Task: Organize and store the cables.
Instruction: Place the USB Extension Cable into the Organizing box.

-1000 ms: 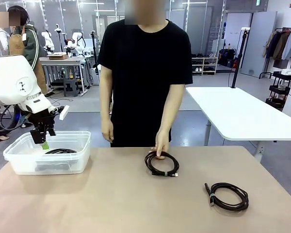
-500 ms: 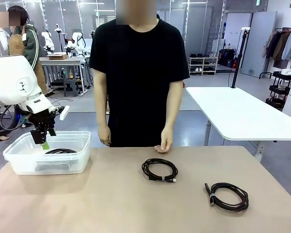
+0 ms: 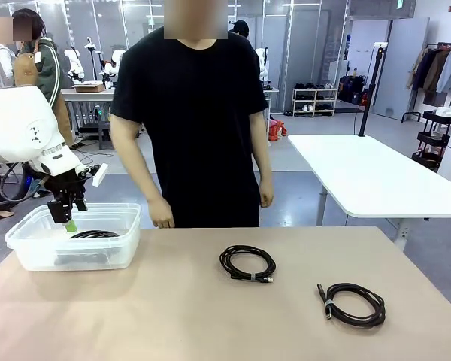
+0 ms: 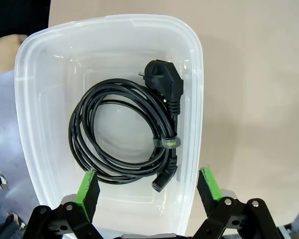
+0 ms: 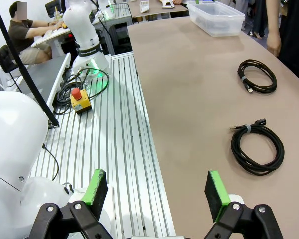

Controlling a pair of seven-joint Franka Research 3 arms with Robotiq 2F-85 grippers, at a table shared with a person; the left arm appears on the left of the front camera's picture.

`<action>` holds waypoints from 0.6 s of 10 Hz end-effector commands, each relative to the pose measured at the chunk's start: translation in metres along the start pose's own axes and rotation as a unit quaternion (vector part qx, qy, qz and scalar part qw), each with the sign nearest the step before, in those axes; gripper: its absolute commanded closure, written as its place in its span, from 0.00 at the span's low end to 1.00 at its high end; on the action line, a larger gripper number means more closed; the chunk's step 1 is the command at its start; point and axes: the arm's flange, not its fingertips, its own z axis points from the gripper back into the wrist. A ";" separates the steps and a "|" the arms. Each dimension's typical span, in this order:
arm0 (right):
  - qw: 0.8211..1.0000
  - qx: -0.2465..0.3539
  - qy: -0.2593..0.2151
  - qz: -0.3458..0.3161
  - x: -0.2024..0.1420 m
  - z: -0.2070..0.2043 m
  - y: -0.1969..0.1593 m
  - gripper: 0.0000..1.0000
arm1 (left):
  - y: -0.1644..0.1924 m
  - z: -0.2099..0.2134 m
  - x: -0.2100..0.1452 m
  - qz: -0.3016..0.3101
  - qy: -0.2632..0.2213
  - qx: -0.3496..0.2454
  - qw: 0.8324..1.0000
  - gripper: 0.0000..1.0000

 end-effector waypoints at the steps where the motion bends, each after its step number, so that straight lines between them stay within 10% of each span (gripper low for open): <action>1: 1.000 -0.002 -0.006 0.008 0.001 0.003 0.000 0.00 | 0.001 0.000 -0.001 -0.001 0.002 0.000 1.000 0.00; 6: 1.000 -0.002 -0.006 0.008 0.001 0.003 0.000 0.00 | -0.019 0.023 0.000 0.020 -0.018 0.011 1.000 0.00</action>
